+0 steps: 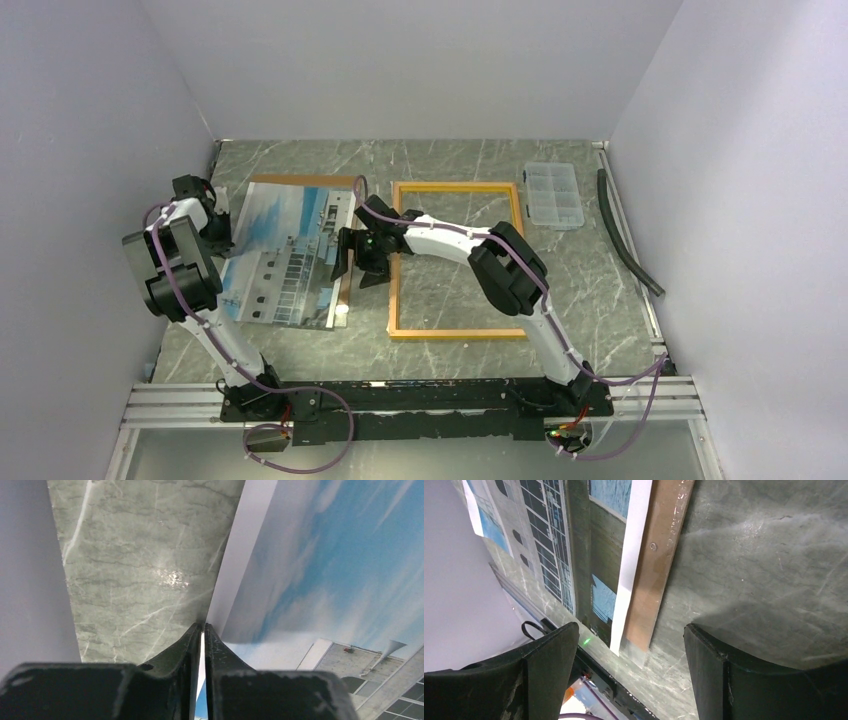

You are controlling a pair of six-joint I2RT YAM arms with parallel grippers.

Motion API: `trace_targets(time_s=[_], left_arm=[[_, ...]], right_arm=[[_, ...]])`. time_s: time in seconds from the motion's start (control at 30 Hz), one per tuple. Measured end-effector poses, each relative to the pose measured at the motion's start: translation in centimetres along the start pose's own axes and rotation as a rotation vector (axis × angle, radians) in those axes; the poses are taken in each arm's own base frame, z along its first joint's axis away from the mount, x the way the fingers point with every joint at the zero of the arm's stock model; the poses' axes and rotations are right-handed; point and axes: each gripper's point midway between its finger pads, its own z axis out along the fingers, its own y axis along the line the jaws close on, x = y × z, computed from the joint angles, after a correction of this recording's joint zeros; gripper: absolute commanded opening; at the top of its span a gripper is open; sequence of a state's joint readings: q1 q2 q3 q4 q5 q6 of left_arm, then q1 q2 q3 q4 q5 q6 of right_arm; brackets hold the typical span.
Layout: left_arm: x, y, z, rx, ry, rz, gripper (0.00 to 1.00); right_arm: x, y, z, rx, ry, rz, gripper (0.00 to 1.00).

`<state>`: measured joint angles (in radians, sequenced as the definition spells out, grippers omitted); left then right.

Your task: Put the photo into the frame

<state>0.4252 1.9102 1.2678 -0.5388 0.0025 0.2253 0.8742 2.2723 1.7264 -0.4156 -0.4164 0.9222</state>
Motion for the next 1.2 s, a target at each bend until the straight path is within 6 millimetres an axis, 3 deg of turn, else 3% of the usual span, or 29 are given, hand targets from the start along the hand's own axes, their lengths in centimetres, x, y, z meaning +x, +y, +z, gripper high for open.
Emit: trace_targets(time_s=[0.47,0.7,0.97,1.2], left_arm=[[0.5,-1.7,-0.1,0.107,0.007,0.018,0.03],[0.5,-2.0,-0.1,0.129,-0.004,0.016,0.03],[0.9,-4.2,-0.5,0.215,0.004,0.027,0.03],[0.9,-4.4,-0.6,0.226,0.006,0.026,0.03]], right_arm=[[0.0,1.2,0.1,-0.034,-0.003,0.032,0.79],[-0.3,1.1,0.0,-0.034,-0.008,0.053,0.79],[-1.5,2.2,-0.5,-0.087,-0.027,0.046,0.78],[-1.6,2.3,-1.5,-0.075,-0.035,0.012,0.81]])
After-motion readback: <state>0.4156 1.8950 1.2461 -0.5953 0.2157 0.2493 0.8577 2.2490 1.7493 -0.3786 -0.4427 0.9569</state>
